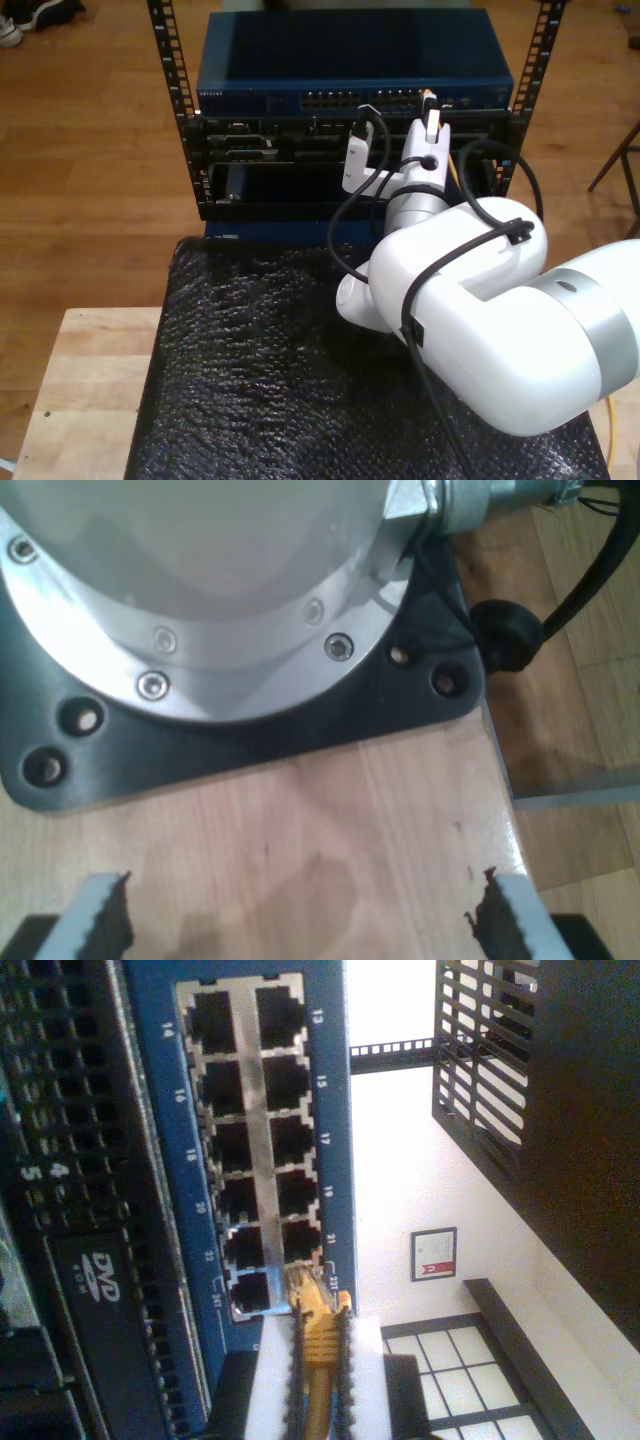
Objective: Grab the cable and plug it in
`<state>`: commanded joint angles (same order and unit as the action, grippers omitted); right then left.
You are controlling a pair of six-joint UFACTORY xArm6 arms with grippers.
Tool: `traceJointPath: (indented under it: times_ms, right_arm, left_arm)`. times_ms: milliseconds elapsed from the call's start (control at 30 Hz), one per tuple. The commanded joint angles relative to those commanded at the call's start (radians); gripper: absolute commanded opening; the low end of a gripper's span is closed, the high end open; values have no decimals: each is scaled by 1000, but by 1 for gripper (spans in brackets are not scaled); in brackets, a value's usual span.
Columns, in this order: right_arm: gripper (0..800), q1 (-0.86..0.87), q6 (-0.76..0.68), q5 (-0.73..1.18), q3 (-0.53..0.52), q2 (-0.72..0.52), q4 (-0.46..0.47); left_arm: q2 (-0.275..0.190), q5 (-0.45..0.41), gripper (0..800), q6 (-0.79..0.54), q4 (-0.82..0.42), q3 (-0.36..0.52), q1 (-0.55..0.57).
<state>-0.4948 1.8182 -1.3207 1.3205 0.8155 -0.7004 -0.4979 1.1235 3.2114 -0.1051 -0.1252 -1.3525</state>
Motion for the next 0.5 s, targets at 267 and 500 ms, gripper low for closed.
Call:
traceJointPath:
  times_ms: [267,500]
  right_arm:
    - [0,8,0,9,11,9,2]
    - [0,11,0,12,31,14,3]
  left_arm:
    - [0,0,800,0,0,0,0]
    - [0,0,800,0,0,0,0]
